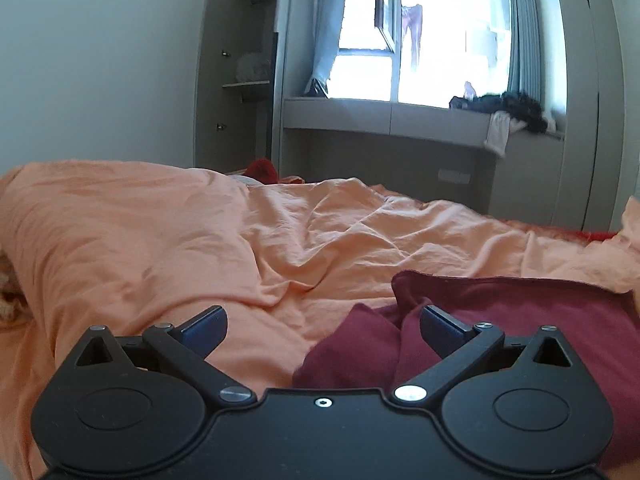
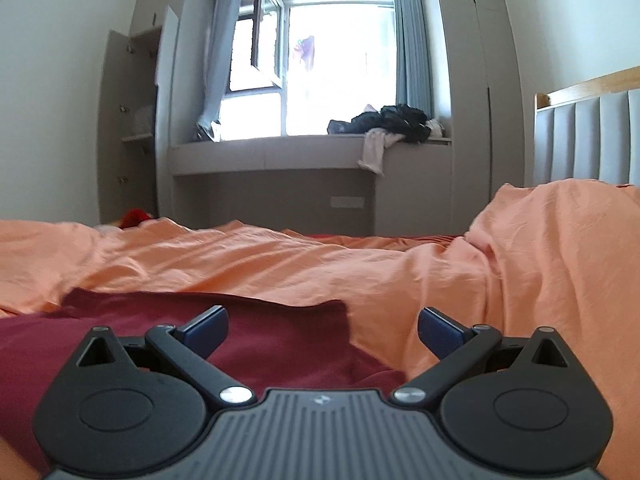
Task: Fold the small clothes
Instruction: 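Move the left gripper to the end of the folded shirt and grasp it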
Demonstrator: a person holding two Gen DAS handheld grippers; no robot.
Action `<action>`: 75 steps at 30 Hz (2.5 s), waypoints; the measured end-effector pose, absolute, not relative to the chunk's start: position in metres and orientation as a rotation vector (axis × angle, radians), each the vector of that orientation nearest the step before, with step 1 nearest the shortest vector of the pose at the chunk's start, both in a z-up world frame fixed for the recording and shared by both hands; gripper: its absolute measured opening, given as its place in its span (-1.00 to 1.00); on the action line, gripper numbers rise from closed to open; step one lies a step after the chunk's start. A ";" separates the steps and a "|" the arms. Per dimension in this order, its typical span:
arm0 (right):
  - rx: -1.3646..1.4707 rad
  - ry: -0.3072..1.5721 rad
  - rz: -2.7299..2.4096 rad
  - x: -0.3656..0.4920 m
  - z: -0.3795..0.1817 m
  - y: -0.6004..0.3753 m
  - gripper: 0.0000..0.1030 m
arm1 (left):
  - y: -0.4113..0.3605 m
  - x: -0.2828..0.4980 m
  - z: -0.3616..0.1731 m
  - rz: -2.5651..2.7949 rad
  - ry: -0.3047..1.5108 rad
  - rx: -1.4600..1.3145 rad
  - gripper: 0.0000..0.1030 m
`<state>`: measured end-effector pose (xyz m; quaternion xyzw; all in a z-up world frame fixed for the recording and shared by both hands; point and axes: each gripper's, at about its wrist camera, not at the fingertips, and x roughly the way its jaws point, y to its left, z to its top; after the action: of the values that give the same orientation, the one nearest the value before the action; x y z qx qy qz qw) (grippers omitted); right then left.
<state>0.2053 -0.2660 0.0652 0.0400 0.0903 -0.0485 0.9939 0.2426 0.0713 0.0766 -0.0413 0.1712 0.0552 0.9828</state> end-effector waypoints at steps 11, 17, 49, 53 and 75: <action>-0.009 0.117 0.028 0.176 0.050 -0.204 1.00 | 0.074 0.180 0.048 -0.026 0.283 -0.240 0.99; -0.009 0.155 0.057 0.179 0.041 -0.185 1.00 | 0.075 0.177 0.032 0.062 0.300 -0.322 0.99; -0.030 0.193 -0.009 0.186 -0.001 -0.156 0.99 | 0.065 0.182 0.013 0.016 0.372 -0.304 0.99; -0.030 0.191 -0.011 0.186 -0.001 -0.156 0.99 | 0.065 0.182 0.013 0.011 0.373 -0.300 0.99; -0.007 0.247 0.077 0.192 0.006 -0.178 0.99 | 0.060 0.227 0.002 -0.207 0.424 -0.602 0.99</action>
<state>0.1923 -0.1778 0.0059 -0.0034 0.1230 0.0385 0.9917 0.2270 0.0604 0.0023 -0.2938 0.2071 -0.1010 0.9277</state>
